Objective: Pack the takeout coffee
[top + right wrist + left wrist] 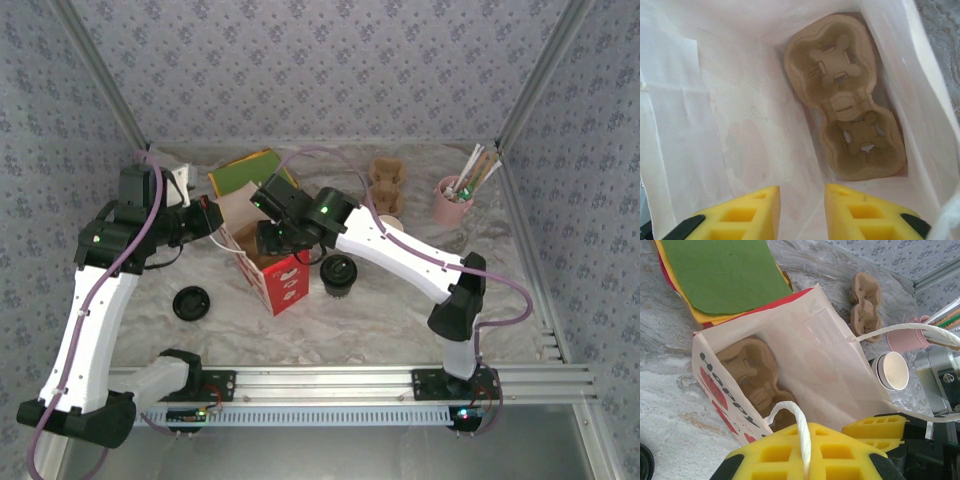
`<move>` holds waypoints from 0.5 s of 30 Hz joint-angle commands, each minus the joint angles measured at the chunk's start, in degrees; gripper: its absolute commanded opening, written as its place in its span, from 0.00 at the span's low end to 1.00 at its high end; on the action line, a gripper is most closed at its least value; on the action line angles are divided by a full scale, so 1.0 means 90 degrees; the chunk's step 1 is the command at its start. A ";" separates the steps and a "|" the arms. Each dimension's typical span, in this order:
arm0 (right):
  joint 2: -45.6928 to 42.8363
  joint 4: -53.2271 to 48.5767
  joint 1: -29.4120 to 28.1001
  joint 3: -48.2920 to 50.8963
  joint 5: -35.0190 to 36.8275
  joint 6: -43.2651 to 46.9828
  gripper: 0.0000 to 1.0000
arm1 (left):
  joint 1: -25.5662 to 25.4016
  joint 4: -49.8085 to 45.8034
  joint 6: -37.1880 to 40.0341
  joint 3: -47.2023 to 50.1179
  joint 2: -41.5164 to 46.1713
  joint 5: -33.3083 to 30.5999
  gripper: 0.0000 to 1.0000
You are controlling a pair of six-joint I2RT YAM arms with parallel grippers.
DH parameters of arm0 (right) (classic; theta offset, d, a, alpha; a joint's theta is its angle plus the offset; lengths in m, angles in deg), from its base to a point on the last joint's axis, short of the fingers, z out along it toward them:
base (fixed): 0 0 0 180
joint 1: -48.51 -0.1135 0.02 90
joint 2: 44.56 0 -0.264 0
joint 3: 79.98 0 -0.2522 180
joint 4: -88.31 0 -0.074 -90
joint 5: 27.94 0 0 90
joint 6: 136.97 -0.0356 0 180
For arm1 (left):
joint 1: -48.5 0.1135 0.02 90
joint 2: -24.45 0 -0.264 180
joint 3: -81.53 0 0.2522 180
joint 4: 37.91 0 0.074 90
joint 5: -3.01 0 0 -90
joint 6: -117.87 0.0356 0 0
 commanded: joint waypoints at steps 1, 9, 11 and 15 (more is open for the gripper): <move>-0.0191 -0.0065 -0.0021 0.0035 0.0052 -0.0019 0.31 | -0.0058 0.0030 0.0133 0.0009 -0.0005 -0.0039 0.00; -0.0199 -0.0257 -0.0079 -0.0134 0.0617 -0.0046 0.46 | -0.0058 0.0027 0.0132 0.0046 0.0017 -0.0021 0.00; -0.0254 -0.0201 -0.0089 -0.0076 0.0663 -0.0091 0.47 | -0.0058 0.0023 0.0133 0.0066 0.0022 -0.0033 0.00; -0.0363 -0.0026 -0.0075 0.0133 0.0703 -0.0353 0.45 | -0.0058 0.0024 0.0133 0.0085 0.0026 -0.0042 0.00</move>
